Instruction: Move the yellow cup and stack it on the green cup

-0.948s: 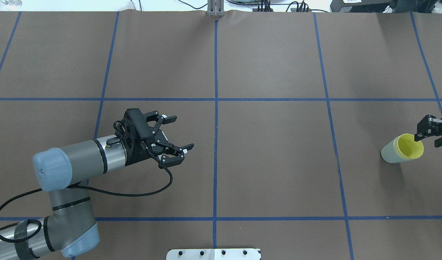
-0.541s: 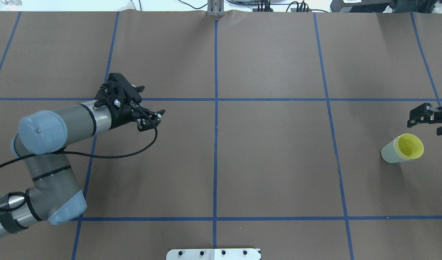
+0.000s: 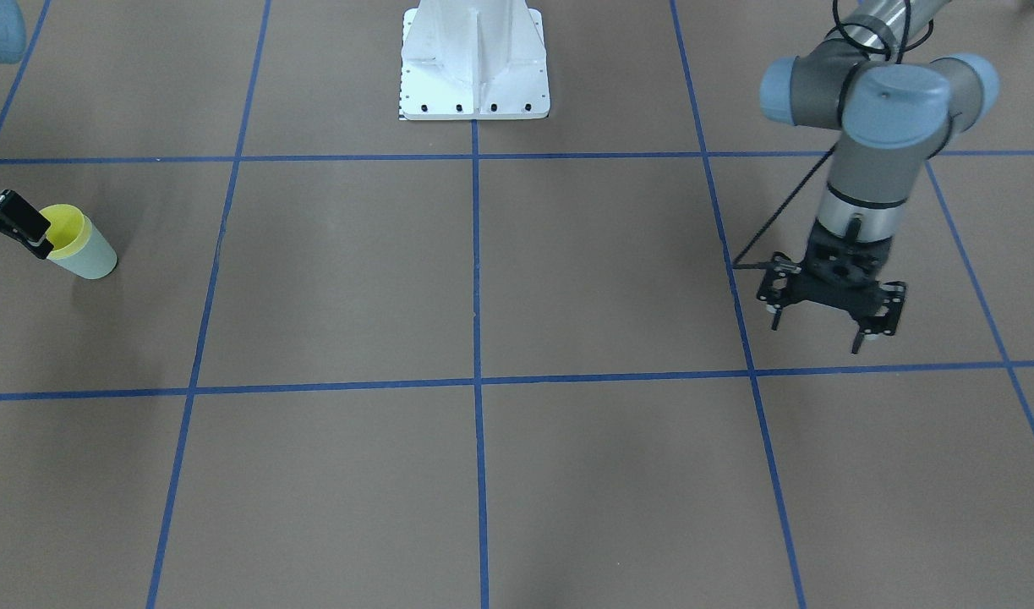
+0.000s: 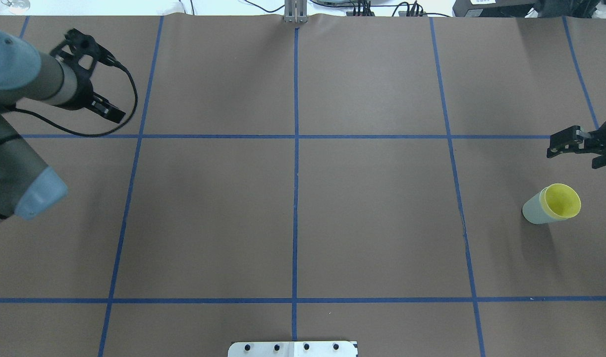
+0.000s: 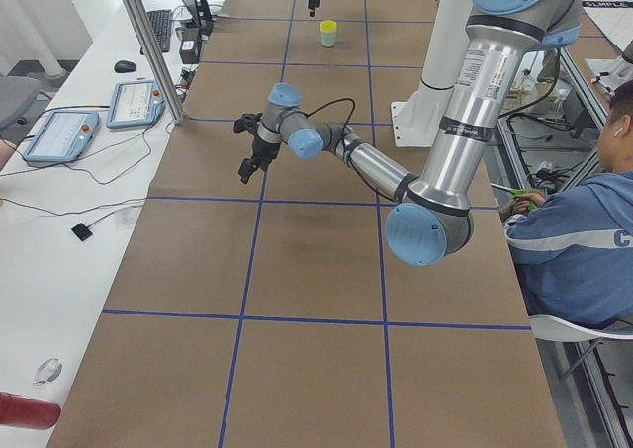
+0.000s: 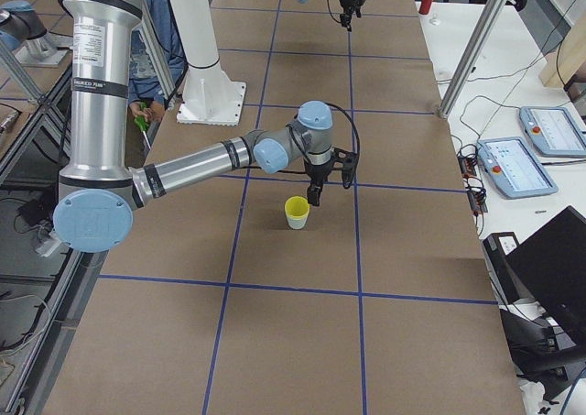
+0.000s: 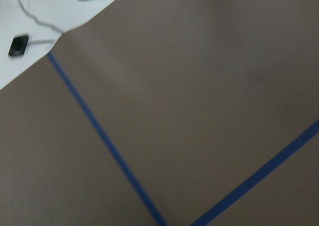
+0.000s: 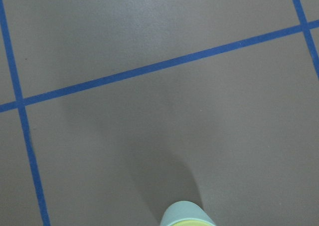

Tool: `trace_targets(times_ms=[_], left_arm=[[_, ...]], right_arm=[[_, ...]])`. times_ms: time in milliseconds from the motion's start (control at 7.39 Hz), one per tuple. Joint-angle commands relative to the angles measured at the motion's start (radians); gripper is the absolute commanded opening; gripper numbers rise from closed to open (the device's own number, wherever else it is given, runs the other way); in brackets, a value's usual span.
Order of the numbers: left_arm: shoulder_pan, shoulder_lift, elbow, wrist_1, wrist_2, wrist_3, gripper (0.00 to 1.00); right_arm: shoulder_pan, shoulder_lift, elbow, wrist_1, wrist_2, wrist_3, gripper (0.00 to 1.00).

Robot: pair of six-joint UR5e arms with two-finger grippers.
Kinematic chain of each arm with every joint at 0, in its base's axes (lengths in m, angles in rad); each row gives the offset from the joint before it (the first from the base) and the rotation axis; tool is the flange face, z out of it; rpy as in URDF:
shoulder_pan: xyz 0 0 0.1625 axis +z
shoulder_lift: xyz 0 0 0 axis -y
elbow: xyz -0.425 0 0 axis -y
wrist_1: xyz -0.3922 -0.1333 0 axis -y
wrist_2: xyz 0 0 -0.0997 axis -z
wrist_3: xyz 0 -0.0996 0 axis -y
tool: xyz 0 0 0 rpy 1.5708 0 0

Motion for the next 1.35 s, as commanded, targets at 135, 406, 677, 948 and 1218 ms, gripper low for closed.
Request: trace_targets(times_ms=[135, 406, 677, 948, 1218], left_arm=[[-0.275, 0.01, 0.003, 0.246, -0.365, 0.003, 1.0], [-0.428, 0.125, -0.075, 0.235, -0.494, 0.008, 1.0], [-0.521, 0.229, -0.132, 0.219, -0.482, 0.155, 1.0], [-0.523, 0.348, -0.096, 0.216, -0.463, 0.273, 1.0], [-0.52, 0.36, -0.008, 0.207, -0.44, 0.252, 1.0]], right_arm=[[0.093, 0.025, -0.014, -0.022, 0.013, -0.149, 0.99], [0.169, 0.033, -0.03, -0.093, 0.021, -0.321, 0.99], [0.248, 0.033, -0.053, -0.129, 0.059, -0.475, 0.99], [0.266, 0.032, -0.082, -0.128, 0.08, -0.509, 0.99], [0.302, 0.032, -0.119, -0.132, 0.082, -0.575, 0.99]])
